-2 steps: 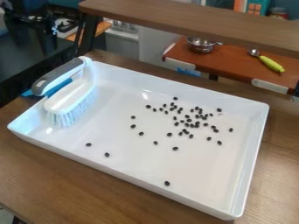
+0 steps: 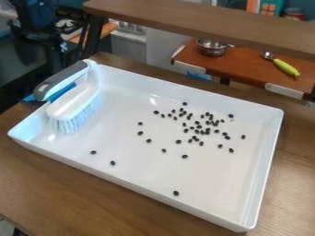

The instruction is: Sweep into pile

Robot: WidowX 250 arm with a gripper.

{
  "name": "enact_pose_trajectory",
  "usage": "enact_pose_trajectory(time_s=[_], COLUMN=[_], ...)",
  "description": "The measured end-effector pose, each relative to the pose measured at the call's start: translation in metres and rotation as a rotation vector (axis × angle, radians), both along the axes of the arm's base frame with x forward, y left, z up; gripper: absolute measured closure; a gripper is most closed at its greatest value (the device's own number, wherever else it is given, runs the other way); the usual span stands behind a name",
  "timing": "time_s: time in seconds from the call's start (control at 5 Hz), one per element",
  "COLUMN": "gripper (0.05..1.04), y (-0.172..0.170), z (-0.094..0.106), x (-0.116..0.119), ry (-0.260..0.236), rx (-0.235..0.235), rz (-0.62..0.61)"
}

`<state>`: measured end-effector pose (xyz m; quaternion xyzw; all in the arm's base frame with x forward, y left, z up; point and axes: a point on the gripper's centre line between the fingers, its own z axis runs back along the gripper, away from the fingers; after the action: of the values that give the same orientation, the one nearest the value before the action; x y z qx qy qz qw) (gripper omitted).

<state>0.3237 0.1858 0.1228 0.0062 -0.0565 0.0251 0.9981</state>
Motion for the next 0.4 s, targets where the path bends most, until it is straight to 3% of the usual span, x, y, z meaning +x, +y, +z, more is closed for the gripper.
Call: enact_pose_trajectory(time_s=[0.4], gripper=[0.083], y=[-0.0050], z=[-0.0053], x=[0.0056], ry=[-0.011], rx=[-0.001], rz=[-0.011])
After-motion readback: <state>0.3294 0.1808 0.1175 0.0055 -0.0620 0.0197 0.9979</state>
